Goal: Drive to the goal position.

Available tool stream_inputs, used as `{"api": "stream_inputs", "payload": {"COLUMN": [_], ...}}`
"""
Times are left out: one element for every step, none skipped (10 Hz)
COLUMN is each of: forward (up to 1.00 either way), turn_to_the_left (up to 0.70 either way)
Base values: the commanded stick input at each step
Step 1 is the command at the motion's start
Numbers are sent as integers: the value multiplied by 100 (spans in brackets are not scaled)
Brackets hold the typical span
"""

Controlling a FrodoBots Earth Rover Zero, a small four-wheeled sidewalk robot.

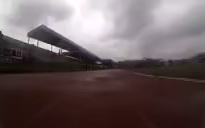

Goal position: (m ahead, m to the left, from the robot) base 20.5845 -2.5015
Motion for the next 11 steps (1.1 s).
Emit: {"api": "stream_inputs", "payload": {"forward": [50,50,50,50,50,50,50,50,50,50,50], "turn_to_the_left": [0,0,0,0,0,0,0,0,0,0,0]}}
